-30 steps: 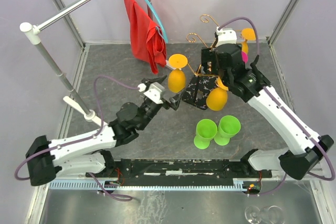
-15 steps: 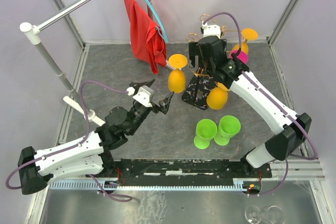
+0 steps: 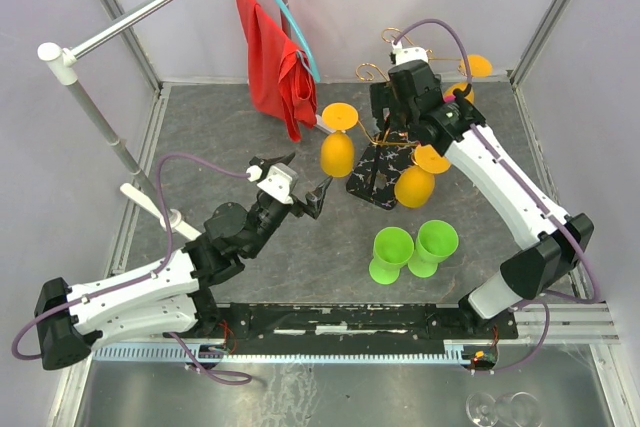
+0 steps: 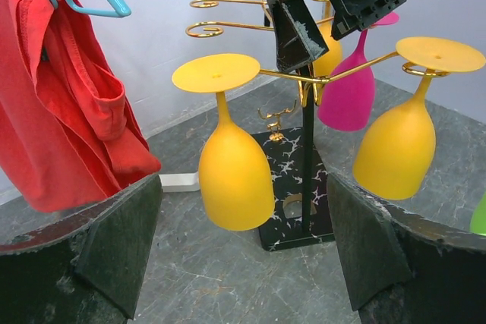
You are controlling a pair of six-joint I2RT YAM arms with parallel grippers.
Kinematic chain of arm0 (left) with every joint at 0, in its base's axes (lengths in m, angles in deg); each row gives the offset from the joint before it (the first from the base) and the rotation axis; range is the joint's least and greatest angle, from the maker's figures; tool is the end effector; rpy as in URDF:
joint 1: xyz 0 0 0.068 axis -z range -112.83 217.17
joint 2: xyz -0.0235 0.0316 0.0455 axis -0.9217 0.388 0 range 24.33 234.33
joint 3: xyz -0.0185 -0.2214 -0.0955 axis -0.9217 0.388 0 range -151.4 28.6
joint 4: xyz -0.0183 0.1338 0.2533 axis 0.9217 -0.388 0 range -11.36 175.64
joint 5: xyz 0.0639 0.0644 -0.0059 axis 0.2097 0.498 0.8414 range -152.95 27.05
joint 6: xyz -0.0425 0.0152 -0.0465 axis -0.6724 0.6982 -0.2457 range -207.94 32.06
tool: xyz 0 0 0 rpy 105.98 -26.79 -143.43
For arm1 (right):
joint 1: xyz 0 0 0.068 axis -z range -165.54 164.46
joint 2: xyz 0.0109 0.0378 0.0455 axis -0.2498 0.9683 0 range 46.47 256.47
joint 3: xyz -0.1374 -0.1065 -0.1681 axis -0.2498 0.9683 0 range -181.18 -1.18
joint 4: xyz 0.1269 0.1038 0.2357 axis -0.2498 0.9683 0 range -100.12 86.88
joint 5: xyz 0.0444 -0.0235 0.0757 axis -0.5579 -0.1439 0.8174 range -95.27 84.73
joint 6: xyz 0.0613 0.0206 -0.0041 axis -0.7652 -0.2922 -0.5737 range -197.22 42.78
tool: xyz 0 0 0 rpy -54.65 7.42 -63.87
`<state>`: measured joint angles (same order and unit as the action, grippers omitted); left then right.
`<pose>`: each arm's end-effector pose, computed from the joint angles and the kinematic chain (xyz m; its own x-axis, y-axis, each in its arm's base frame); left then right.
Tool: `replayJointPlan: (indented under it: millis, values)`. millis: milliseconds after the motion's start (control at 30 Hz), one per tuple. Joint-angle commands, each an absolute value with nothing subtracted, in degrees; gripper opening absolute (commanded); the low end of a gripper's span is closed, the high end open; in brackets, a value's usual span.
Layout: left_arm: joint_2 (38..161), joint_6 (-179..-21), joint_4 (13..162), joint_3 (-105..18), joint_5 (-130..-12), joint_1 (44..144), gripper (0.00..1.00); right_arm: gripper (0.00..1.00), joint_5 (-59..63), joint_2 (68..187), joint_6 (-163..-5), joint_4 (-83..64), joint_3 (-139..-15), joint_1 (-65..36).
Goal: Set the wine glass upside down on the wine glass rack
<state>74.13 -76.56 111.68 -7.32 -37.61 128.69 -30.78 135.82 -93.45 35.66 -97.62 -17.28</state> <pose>0.1458 -0.2235 0.3087 0.2159 -0.0239 -0.9761 0.5634 0.8196 0.1045 0.3290 0.1780 0.3638 -0.5631 -0.0519 -0.8247 -0.0329 0.9986 -0.0404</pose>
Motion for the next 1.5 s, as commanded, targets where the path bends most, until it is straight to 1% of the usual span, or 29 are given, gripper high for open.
replayJointPlan:
  millis: [0,233,567,700,900,1033,1133,1233,1300,1400,1467]
  values:
    - [73.6,-76.3,112.7,-7.7,-37.2,128.8,0.95,1.0,-26.7,136.5,-90.9,40.2,-98.3,-15.1]
    - [73.5,-76.2,112.4,-7.9,-37.0,128.8,0.95,1.0,-26.8,136.0,-87.3,42.4,-98.7,-12.9]
    - [74.2,-76.1,112.5,-8.1,-37.1,128.8,0.96,1.0,-25.1,136.8,-81.0,47.6,-102.5,-7.7]
    - [74.3,-76.2,112.7,-8.2,-37.1,128.8,0.96,1.0,-26.1,135.4,-80.3,49.3,-101.7,-6.4]
    - [74.5,-76.6,112.7,-8.4,-37.4,128.8,0.96,1.0,-26.3,132.0,-80.4,48.7,-99.5,-5.7]
    - [74.9,-76.7,112.7,-8.5,-37.3,128.8,0.96,1.0,-23.3,128.4,-80.5,44.9,-98.6,-5.7]
    - [75.6,-77.3,112.5,-8.9,-37.7,128.9,0.96,1.0,-21.6,126.5,-80.5,42.4,-99.6,-5.7]
    - [76.4,-77.6,110.3,-10.0,-38.5,128.8,0.97,1.0,-20.9,125.7,-80.5,43.2,-102.1,-5.8]
    - [77.0,-77.7,108.8,-10.8,-37.8,128.8,0.97,0.98,-19.5,125.1,-80.5,45.6,-103.7,-5.7]
    - [77.8,-77.8,107.9,-11.5,-34.7,128.8,1.0,0.91,-16.9,124.1,-80.6,51.2,-105.3,-5.7]
    - [78.6,-78.4,105.8,-13.2,-33.8,128.7,0.99,0.88,-15.9,122.2,-81.1,53.9,-104.7,-5.7]
